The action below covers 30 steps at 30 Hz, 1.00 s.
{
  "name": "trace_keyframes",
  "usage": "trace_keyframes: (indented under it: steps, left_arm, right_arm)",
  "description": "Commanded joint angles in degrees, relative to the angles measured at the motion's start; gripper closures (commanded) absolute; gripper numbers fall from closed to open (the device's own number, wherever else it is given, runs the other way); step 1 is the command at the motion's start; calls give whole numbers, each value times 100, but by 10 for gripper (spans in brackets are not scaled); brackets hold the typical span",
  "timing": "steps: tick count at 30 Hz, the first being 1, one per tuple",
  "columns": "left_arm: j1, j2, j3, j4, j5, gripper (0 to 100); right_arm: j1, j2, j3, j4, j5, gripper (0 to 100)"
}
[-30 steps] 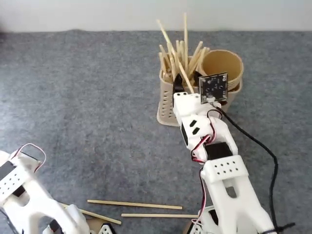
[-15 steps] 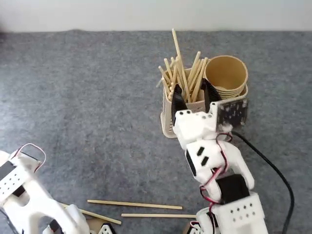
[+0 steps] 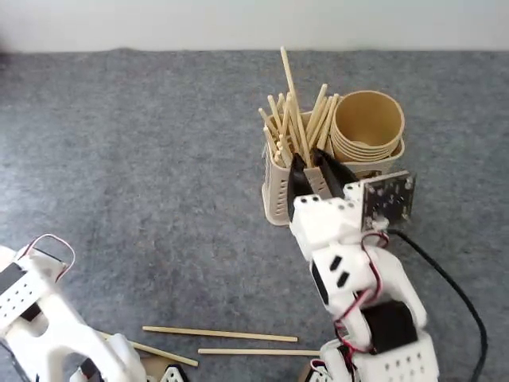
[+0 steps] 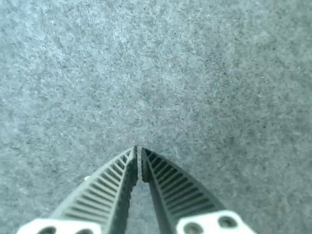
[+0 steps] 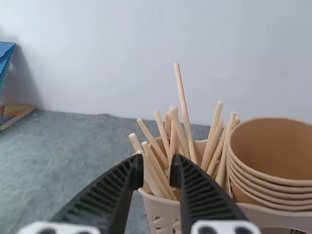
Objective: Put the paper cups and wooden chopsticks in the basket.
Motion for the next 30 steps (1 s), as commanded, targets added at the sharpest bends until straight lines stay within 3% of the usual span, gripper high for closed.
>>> trace_keyframes:
  steps: [1, 9, 16, 21, 27, 30]
  left_arm:
    - [9, -167, -40, -97, -44, 986]
    - [9, -167, -40, -97, -53, 986]
    - [79, -167, -40, -123, -141, 985]
    - [765, -176, 251, -633, -1204, 985]
    - [1908, -193, 611, -1916, -3332, 985]
    - [2505, -211, 541, -2233, -4044, 985]
  right_arm:
    - [31, -778, -70, 567, -9, 898]
    - [57, -2193, -70, 2097, 0, 898]
    - [84, -2475, -44, 2985, -26, 898]
    - [681, -2475, -35, 3231, -35, 898]
    - [1877, -2466, 527, 3178, 0, 896]
    - [2211, -2466, 844, 3178, 0, 898]
